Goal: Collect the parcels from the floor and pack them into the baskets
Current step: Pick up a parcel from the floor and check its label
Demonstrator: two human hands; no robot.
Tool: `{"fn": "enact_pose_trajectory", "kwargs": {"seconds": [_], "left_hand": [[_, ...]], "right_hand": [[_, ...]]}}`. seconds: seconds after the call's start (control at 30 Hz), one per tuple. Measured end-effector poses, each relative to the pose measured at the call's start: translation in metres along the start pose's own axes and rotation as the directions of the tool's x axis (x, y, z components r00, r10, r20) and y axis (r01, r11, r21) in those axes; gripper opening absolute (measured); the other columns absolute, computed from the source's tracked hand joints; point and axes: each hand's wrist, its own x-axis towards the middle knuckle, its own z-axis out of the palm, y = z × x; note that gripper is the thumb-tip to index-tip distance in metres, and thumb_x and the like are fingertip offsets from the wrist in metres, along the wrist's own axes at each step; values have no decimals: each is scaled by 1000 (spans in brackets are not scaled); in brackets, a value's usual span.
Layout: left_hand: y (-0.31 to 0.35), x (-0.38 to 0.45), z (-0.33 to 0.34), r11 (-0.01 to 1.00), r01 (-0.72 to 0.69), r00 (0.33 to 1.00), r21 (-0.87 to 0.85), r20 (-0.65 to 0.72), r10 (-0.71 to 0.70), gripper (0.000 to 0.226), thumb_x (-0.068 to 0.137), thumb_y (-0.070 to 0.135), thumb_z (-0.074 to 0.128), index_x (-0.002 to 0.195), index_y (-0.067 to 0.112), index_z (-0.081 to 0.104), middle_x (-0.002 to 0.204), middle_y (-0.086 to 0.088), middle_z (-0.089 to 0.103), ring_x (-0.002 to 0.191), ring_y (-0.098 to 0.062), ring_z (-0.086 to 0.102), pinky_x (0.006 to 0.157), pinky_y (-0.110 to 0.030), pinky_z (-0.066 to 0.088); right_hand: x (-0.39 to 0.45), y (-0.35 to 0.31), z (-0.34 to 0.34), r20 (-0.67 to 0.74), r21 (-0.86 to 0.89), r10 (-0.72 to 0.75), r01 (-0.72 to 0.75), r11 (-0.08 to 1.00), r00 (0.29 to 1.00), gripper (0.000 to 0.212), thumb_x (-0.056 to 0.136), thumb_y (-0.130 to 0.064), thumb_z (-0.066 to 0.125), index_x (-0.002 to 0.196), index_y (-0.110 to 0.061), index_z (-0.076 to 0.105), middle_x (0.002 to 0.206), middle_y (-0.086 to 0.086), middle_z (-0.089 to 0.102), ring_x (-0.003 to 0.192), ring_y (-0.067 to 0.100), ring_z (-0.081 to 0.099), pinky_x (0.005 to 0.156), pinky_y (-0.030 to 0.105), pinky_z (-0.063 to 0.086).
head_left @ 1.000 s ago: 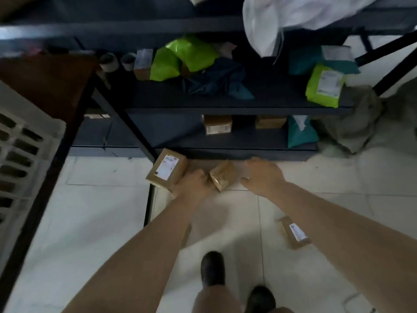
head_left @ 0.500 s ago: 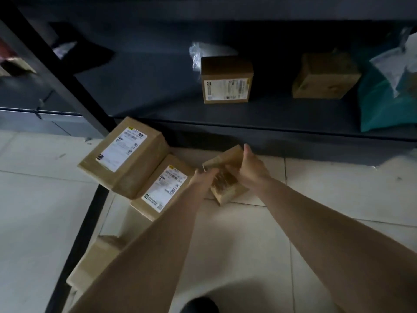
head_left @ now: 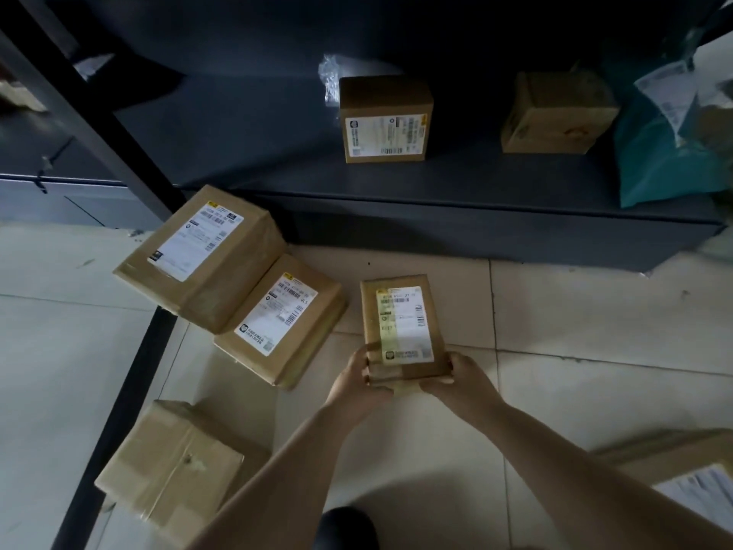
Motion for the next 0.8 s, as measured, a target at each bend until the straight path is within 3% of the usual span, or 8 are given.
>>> {"fn": "enact_pose_trajectory", "kwargs": {"seconds": [0.1,0.17,0.23,0.3,0.37,0.43,0.57,0.8], "left_hand": [[-6,4,6,993,3,1000,-114,-12,-4,67,69,-4,68,128,19,44,131,-5,53,117,-26,53,93,-36,44],[-6,4,-1,999,-14,995,45,-102,19,67,79,3,65,137,21,40,139,-1,48,126,-23,46,92,-28,42],[-6,0,-16,970,-31,966,241,-241,91,62,81,12,62,138,23,41,140,0,47,125,-21,47,93,-26,41],[-4,-5,-37,902,-19,899,430,-388,204,58,80,19,60,135,25,43,137,0,48,124,-21,44,99,-32,40],[-3,-8,-61,839,48,810,542,-513,285,57,80,24,58,135,25,42,139,2,45,129,-21,37,104,-38,34],[-6,-7,-85,801,156,773,578,-577,265,61,85,31,56,141,24,34,149,2,34,139,-20,23,111,-40,25],[-23,-5,-108,730,261,866,632,-487,112,63,93,34,41,149,22,14,158,5,12,146,-18,-7,117,-45,-3],[-36,-13,-104,634,136,898,762,-365,247,65,89,26,42,148,26,16,157,3,16,146,-13,-4,116,-41,-8]], "right_hand": [[4,0,10,-124,-105,69,-82,991,990,51,80,-26,64,126,-12,47,123,7,53,103,21,56,82,32,51],[4,-11,17,-240,-244,26,-86,966,971,66,83,-35,62,137,-12,34,133,10,42,120,29,43,95,42,44],[4,-26,27,-267,-433,-137,8,901,954,73,84,-43,58,143,-14,26,141,8,36,129,28,35,103,42,34],[9,-43,40,-200,-600,-286,114,792,937,72,86,-45,55,145,-17,23,149,5,30,138,24,24,111,40,21],[20,-62,58,-73,-622,-334,219,751,940,71,88,-41,55,146,-20,21,153,2,23,142,21,16,116,43,13],[32,-81,79,66,-589,-363,330,737,929,67,89,-38,53,146,-22,22,153,0,23,142,20,16,117,43,11],[48,-104,124,241,-584,-322,402,705,915,67,89,-29,51,147,-30,20,157,-1,16,144,19,11,116,46,4],[52,-97,127,177,-689,-251,302,659,952,61,91,-29,43,147,-28,20,158,-12,8,144,16,6,113,58,-6]]}}
